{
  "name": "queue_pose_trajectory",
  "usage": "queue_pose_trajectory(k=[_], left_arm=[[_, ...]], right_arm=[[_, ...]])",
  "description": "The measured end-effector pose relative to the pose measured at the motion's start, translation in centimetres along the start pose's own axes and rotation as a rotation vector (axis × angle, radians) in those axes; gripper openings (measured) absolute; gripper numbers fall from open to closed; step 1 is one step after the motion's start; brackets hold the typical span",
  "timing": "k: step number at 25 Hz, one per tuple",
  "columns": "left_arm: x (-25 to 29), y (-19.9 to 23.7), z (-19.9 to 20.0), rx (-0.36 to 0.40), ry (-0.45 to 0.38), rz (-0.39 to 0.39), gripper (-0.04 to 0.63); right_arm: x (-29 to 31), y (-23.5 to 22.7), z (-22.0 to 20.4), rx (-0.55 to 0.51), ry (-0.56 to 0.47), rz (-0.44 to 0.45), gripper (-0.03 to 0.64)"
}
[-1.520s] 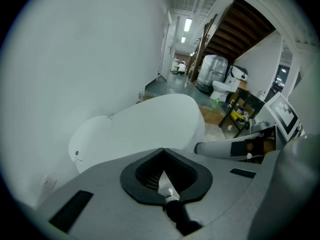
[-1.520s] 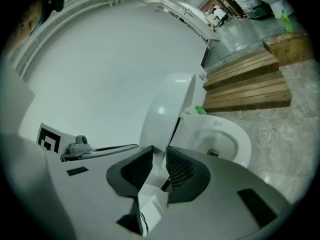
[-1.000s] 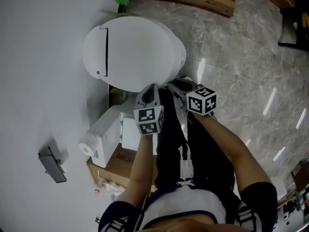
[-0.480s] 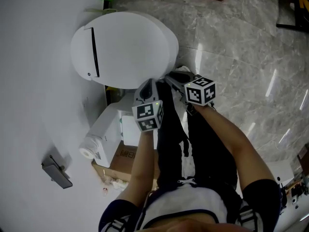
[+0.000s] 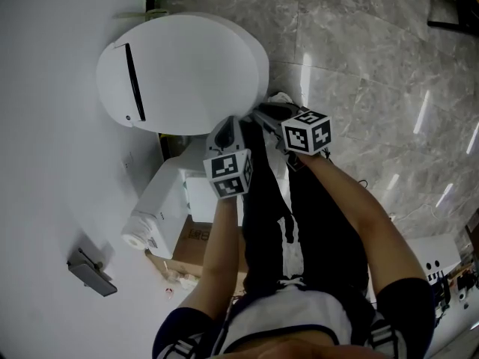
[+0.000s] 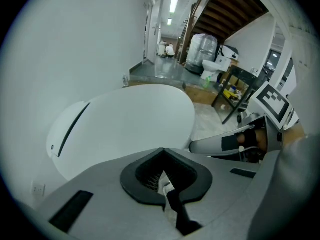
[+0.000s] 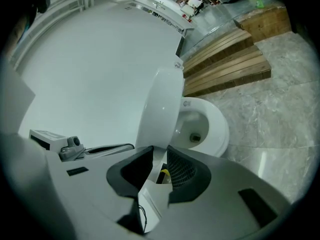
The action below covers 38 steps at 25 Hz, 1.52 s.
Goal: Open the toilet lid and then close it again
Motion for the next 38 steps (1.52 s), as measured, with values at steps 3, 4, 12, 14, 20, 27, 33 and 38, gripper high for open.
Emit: queue_pose_trajectory(k=[3, 4, 12, 14, 20, 27, 33, 38], left_arm=[[1.0, -0.2, -0.2, 0.006, 0.012, -0.005, 0.006], [1.3, -0.2, -0.3, 0.007, 0.017, -0.008, 0.006], [3.4, -0.6, -1.1, -0.013, 0.044, -0.022, 0.006], [3.9, -0.7, -1.4, -0.009, 0.052, -0.023, 0.006], [5.7, -0.7, -2.2, -0.016, 0.075, -0.029, 0.006], [8.3, -0.9, -3.1, -0.021, 0.097, -0.034, 0.006], [10.1, -0.9, -4.2, -0.027, 0.108, -0.038, 0.006], [11.8, -0.8, -4.8, -0.029, 0.107, -0.048, 0.006]], right_arm=[[0.3, -1.0, -0.2, 0.012, 0.001, -0.004, 0.064], [0.4, -1.4, -0.3, 0.018, -0.001, -0.002, 0.064], [1.1, -3.9, -1.1, 0.069, -0.02, 0.027, 0.064], [1.3, -4.4, -1.3, 0.076, -0.016, 0.023, 0.064], [2.3, -6.0, -1.9, 0.088, 0.004, 0.002, 0.05], [3.5, -8.3, -2.6, 0.106, 0.006, -0.01, 0.029], [4.5, -10.1, -3.4, 0.134, -0.001, -0.015, 0.018], [5.6, -11.6, -3.9, 0.159, -0.012, -0.031, 0.012]])
Point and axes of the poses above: the fingertips, and each gripper's own axes: x forward along the fingers, y to its left, z out of its top, the point moved 8 cm from there along -x, backward along the fingers, and after that the axes turned 3 degrees about y, right-handed, at the moved point
